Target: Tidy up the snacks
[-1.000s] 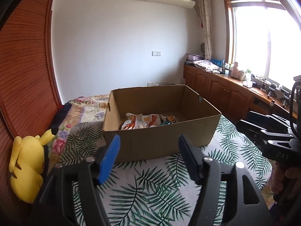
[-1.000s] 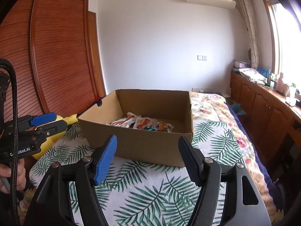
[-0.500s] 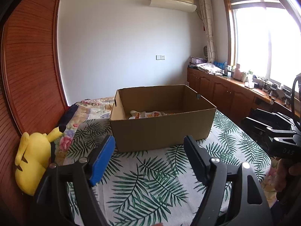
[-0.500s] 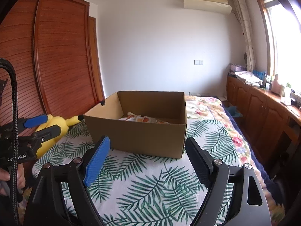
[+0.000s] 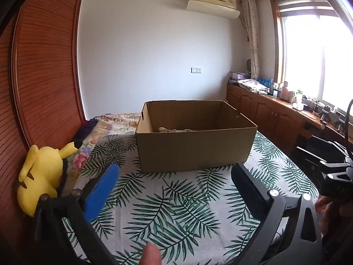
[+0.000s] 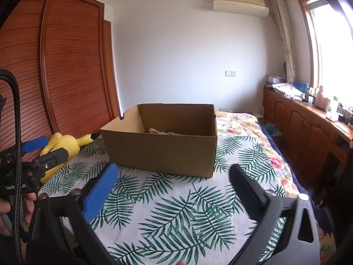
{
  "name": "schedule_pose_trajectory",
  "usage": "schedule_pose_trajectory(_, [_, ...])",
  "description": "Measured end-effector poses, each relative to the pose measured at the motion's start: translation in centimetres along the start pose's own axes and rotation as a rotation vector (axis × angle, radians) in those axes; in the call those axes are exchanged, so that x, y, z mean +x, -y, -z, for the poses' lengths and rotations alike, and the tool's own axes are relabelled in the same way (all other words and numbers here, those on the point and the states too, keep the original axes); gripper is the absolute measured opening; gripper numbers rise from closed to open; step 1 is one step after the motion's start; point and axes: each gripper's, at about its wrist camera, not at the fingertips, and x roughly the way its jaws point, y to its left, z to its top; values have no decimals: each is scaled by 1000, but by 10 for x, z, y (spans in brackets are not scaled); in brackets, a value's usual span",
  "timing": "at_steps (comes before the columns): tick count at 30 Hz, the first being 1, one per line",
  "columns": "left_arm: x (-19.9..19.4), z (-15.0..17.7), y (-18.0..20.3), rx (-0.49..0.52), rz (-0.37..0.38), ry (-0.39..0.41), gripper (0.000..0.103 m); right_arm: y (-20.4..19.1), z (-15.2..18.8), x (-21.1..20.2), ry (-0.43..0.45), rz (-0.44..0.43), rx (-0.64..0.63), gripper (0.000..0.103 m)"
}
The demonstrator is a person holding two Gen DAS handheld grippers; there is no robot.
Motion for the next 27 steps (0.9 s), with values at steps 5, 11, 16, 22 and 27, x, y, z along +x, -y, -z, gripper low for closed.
schedule_pose_trajectory(5, [-5,4,3,13,-10,10,103,3,2,0,-10,21,22,103])
schedule_pose_trajectory(11, [-6,11,7,17,-20,8,103,4,7,-5,1,57,18,103])
schedule_pose_trajectory(16, [-3,16,8,20,-21,-7,103,7,10,-8,5,66,28,103])
schedule_pose_trajectory(22, [-2,19,8,15,-19,-18,103,7,10,-9,4,67,28,103])
schedule_pose_trajectory(27, [-2,20,7,14,-21,-20,103,8,10,-8,4,68,31,103])
